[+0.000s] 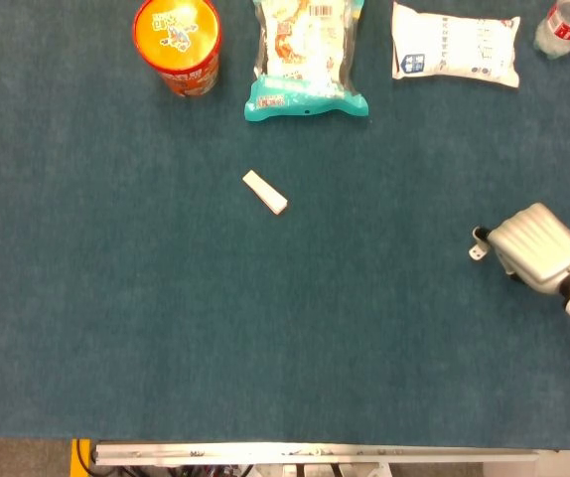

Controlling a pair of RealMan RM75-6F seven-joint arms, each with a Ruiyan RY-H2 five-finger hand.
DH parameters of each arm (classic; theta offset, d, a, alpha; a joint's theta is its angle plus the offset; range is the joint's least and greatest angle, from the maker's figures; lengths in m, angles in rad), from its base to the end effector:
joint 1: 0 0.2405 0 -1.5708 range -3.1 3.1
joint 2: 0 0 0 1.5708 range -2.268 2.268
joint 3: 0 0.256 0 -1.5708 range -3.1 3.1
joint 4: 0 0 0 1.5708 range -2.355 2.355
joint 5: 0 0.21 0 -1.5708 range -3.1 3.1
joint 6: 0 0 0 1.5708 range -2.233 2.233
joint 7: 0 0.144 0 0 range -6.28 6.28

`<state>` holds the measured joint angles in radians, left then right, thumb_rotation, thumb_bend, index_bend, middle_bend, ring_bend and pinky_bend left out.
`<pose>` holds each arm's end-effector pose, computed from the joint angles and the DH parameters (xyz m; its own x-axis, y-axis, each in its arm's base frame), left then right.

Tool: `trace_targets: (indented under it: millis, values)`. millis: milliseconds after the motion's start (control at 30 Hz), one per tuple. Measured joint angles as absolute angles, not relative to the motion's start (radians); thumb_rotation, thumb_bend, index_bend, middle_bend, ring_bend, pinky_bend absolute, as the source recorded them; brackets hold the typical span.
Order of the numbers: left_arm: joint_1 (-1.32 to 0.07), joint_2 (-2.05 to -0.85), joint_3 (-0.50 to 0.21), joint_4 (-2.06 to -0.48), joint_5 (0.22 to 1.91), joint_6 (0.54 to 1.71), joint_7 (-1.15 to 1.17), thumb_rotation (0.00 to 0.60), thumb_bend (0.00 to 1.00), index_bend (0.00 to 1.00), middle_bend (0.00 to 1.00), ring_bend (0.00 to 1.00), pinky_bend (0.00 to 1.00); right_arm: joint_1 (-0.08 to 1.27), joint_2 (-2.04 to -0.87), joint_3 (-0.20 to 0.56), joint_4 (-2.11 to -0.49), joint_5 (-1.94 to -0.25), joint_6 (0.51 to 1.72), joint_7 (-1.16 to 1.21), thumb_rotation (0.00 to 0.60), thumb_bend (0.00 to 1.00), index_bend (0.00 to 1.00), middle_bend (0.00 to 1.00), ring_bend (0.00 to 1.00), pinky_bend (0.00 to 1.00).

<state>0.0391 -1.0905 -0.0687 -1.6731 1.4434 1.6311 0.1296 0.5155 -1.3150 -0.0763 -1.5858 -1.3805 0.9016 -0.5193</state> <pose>-0.3194 0.1437 0.1875 0.4930 -0.0921 0.8651 0.8639 0.1692 -0.4743 -0.2541 -0.2448 0.0123 0.7880 -0.3273 0.5215 -0.6093 -0.5364 0.5840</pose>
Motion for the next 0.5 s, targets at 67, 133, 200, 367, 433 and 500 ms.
trace_targets:
  millis: [67, 133, 200, 367, 433, 500]
  values:
    - [0.041, -1.089, -0.069, -1.675, 1.444, 1.634, 0.129, 0.600, 0.30, 0.31, 0.25, 0.12, 0.32, 0.517, -1.315, -0.078, -1.589, -1.385, 0.901, -0.518, 0.600, 1.00, 0.43, 1.00, 0.91, 0.89]
    - [0.042, -1.089, -0.070, -1.675, 1.446, 1.636, 0.124, 0.600, 0.30, 0.31, 0.25, 0.12, 0.32, 0.517, -1.314, -0.080, -1.591, -1.390, 0.903, -0.517, 0.600, 1.00, 0.43, 1.00, 0.91, 0.89]
    - [0.043, -1.087, -0.070, -1.675, 1.446, 1.636, 0.122, 0.600, 0.30, 0.31, 0.25, 0.12, 0.32, 0.516, -1.312, -0.082, -1.595, -1.395, 0.908, -0.516, 0.600, 1.00, 0.43, 1.00, 0.91, 0.89]
    - [0.043, -1.087, -0.070, -1.674, 1.447, 1.635, 0.122, 0.600, 0.30, 0.31, 0.25, 0.12, 0.32, 0.508, -1.299, -0.085, -1.605, -1.405, 0.928, -0.515, 0.600, 1.00, 0.43, 1.00, 0.91, 0.89]
    - [0.043, -1.087, -0.070, -1.674, 1.447, 1.635, 0.123, 0.600, 0.30, 0.31, 0.25, 0.12, 0.32, 0.505, -1.295, -0.085, -1.607, -1.404, 0.934, -0.517, 0.600, 1.00, 0.43, 1.00, 0.91, 0.89]
    - [0.043, -1.087, -0.071, -1.674, 1.446, 1.634, 0.125, 0.600, 0.30, 0.31, 0.25, 0.12, 0.32, 0.504, -1.294, -0.085, -1.605, -1.399, 0.934, -0.518, 0.600, 1.00, 0.43, 1.00, 0.91, 0.89]
